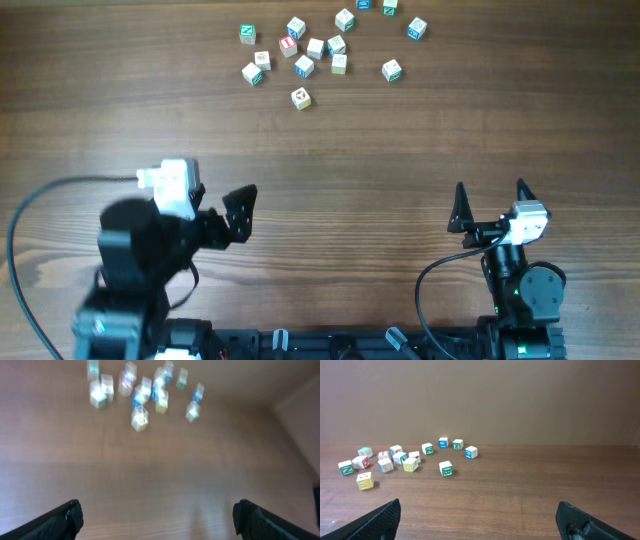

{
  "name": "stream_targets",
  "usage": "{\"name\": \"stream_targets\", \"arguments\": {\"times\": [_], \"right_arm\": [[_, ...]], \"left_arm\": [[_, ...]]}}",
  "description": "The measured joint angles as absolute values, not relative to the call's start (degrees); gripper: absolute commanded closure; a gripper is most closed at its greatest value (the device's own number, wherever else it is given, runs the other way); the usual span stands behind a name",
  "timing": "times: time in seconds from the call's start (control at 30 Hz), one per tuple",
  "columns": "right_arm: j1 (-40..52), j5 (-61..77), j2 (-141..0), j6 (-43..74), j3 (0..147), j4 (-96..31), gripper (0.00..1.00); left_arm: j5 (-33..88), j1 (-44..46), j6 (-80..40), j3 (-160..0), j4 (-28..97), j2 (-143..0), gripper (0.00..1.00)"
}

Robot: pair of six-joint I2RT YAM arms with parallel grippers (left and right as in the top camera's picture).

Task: Form a horizontal line
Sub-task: 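Reach the left gripper forward to the block pile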

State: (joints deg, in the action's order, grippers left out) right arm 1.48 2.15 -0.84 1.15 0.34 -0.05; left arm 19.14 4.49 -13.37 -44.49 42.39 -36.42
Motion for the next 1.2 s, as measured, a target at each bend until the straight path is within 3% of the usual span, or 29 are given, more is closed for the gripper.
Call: {"name": "stream_targets", "arguments": {"times": [0.17,0.3,0.83,1.2], "right_arm": [[1.48,2.15,-0.84,1.13,0.34,-0.08,0.0],[1.48,2.15,-0.84,1.13,0.34,-0.05,0.0],[1.48,2.15,-0.84,1.13,0.34,-0.08,0.0],[1.48,2.17,-0.84,1.15,0.34,-0.05,0.0]], "left_arm": [[22.81,4.49,-13.15,-58.04,57.14,-49.15,0.0],[24.58,4.49,-13.13,-59.92,60.99,-54.92,0.0],[22.94,4.51,-7.7,-61.23,59.29,-72.16,0.02],[15.79,5.43,-7.51,-84.47,55.81,-86.76,0.02]]}}
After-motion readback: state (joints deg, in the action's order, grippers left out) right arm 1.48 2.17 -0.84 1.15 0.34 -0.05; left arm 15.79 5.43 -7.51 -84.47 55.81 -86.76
